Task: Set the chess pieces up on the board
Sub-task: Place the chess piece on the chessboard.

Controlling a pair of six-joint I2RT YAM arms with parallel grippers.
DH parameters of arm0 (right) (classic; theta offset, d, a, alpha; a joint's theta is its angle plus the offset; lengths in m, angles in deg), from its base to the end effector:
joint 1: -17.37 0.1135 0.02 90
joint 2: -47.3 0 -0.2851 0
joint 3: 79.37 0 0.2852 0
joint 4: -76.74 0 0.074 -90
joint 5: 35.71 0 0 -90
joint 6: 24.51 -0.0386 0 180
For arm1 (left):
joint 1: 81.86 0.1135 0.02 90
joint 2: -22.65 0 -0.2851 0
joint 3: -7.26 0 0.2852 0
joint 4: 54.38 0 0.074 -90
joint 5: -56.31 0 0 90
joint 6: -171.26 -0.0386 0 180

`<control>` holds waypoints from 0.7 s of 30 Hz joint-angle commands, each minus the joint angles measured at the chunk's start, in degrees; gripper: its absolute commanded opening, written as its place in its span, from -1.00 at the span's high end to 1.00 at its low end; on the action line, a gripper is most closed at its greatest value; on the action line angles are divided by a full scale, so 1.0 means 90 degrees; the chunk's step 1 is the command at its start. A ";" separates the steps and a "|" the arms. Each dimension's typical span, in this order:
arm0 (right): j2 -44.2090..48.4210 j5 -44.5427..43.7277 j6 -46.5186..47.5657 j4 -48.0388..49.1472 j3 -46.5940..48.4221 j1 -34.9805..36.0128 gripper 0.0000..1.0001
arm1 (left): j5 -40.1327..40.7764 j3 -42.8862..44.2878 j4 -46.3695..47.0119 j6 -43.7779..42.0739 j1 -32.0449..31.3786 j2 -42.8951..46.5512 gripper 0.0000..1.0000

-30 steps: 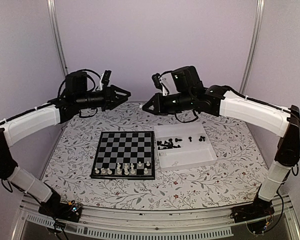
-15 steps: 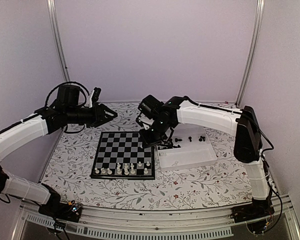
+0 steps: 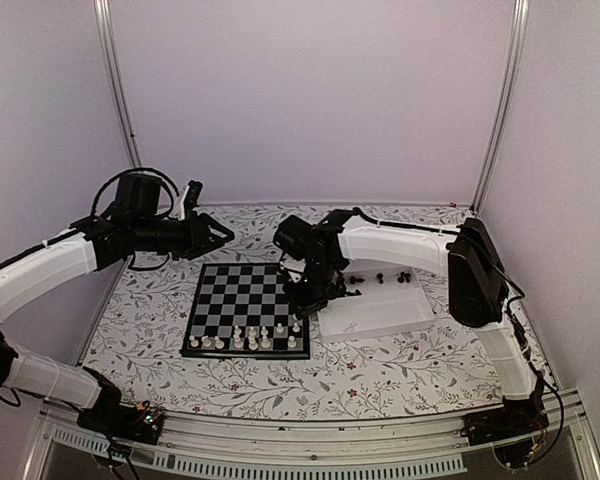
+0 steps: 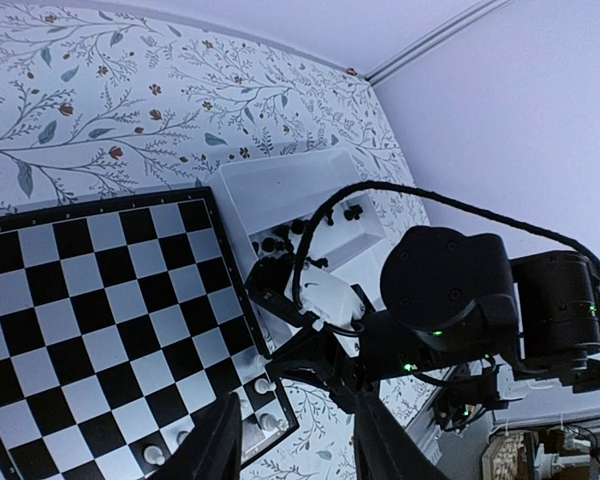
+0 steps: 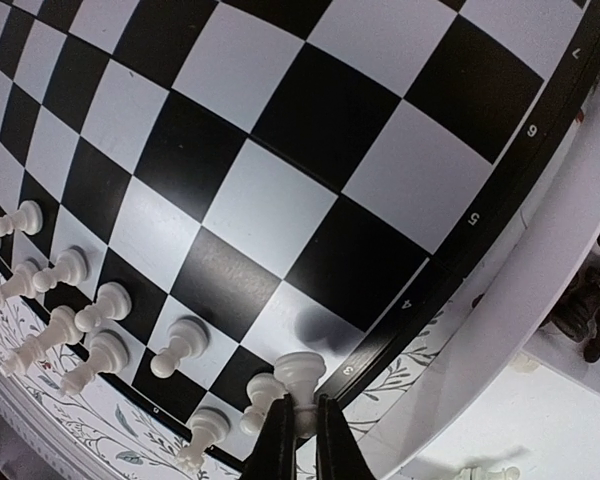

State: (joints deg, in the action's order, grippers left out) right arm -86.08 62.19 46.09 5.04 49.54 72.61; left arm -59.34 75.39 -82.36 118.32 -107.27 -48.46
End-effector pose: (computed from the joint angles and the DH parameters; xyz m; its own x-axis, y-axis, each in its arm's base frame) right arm 0.2961 0.4360 0.1895 -0.7987 -0.5738 -0.1811 -0.6013 0.7722 0.2053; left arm 0.2691 -0.1463 0.3124 -0.8060 -0.2186 -0.5501 0.2962 0.6557 -0.6945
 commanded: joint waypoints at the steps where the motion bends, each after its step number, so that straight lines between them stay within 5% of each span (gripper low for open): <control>1: -0.0174 -0.0105 0.0056 -0.0027 0.0180 0.0057 0.92 | -0.0062 -0.0121 -0.0064 -0.0023 0.0070 0.0147 0.18; 21: -0.0030 0.0011 -0.0077 0.0493 0.0199 -0.0006 0.52 | -0.0329 -0.0220 -0.0129 -0.0080 0.0060 -0.0037 0.18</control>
State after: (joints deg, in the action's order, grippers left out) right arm -87.24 62.52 45.79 8.78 49.78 72.61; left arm -61.28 73.77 -82.34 118.38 -107.27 -48.28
